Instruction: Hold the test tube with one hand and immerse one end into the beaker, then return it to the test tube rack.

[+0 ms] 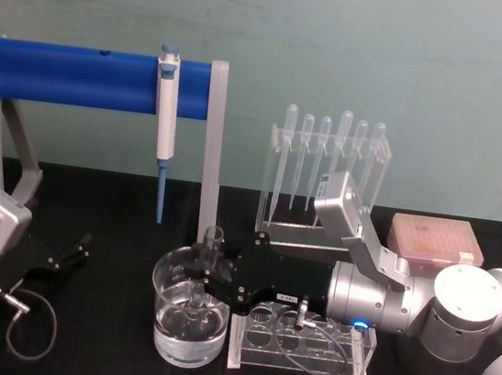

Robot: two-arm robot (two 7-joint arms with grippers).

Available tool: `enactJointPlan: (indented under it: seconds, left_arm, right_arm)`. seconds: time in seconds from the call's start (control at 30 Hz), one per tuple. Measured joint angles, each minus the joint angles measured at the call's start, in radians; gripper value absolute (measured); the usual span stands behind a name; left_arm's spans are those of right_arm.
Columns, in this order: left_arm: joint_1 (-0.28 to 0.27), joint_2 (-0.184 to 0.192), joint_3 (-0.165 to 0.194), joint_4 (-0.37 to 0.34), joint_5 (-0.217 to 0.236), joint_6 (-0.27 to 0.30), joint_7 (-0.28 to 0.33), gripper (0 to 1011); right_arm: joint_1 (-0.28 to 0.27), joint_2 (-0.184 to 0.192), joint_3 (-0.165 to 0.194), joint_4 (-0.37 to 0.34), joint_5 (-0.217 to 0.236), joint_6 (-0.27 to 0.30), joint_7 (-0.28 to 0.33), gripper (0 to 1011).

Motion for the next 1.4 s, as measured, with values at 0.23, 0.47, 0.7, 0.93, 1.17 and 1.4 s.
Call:
enactJointPlan:
  seconds: [0.23, 0.47, 0.7, 0.93, 1.17, 1.4]
  left_arm:
    - [0.0, 0.0, 0.0, 0.0, 0.0, 0.0, 0.0, 1000]
    - [0.0, 0.0, 0.0, 0.0, 0.0, 0.0, 0.0, 1000]
    - [0.0, 0.0, 0.0, 0.0, 0.0, 0.0, 0.0, 1000]
    - [0.0, 0.0, 0.0, 0.0, 0.0, 0.0, 0.0, 1000]
    - [0.0, 0.0, 0.0, 0.0, 0.0, 0.0, 0.0, 1000]
    - [0.0, 0.0, 0.0, 0.0, 0.0, 0.0, 0.0, 1000]
  right_arm:
    - [0.0, 0.0, 0.0, 0.0, 0.0, 0.0, 0.0, 226]
    - [0.0, 0.0, 0.0, 0.0, 0.0, 0.0, 0.0, 226]
    - [0.0, 0.0, 0.0, 0.0, 0.0, 0.0, 0.0, 226]
    - [0.0, 0.0, 0.0, 0.0, 0.0, 0.0, 0.0, 226]
    - [0.0, 0.0, 0.0, 0.0, 0.0, 0.0, 0.0, 226]
    - [0.0, 0.0, 0.0, 0.0, 0.0, 0.0, 0.0, 226]
